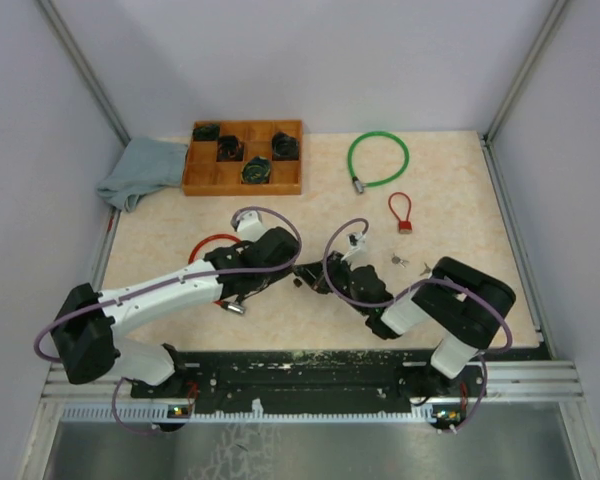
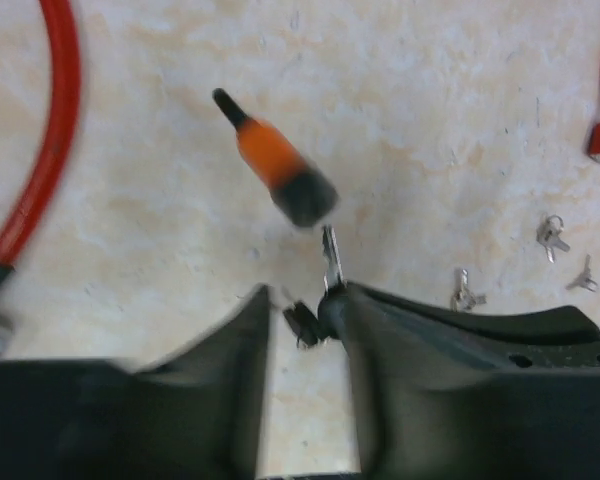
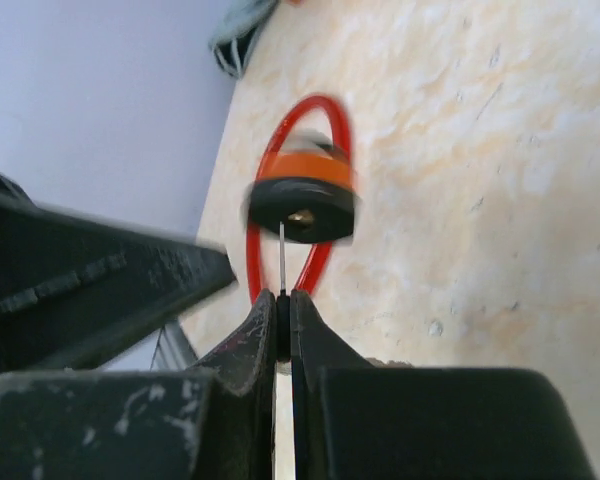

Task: Unlock with the key

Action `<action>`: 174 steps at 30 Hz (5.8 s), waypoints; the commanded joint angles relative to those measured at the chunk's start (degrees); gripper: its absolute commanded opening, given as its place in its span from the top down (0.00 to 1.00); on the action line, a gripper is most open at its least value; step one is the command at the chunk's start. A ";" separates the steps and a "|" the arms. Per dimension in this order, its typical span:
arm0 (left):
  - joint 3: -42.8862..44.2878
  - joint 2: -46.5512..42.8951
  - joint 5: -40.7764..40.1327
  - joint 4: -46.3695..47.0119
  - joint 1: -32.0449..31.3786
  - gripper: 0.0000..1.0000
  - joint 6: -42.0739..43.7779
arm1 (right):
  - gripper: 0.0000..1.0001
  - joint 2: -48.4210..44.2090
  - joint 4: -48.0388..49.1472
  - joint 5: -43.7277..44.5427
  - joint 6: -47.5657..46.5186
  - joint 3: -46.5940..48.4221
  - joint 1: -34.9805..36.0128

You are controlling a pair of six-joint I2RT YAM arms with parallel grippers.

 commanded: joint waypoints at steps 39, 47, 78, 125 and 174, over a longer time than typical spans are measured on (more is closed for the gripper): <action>27.66 34.61 21.86 -9.68 19.90 0.27 37.14 | 1.00 -13.23 0.50 1.10 -20.79 -10.84 -7.12; 29.22 38.21 24.49 -12.75 17.32 0.35 35.77 | 1.00 -17.60 -3.27 1.88 -21.83 -10.86 -7.30; 9.49 22.96 42.54 0.14 9.48 0.33 28.11 | 1.00 -32.07 -20.55 7.02 -24.15 -12.15 -7.39; 24.19 37.01 17.45 -20.24 3.36 0.56 19.48 | 1.00 -40.64 -30.06 8.16 -28.43 -13.32 -7.33; 7.62 1.99 32.75 4.01 16.53 1.00 13.79 | 1.00 -28.06 -11.15 -3.29 -28.05 -8.28 -1.42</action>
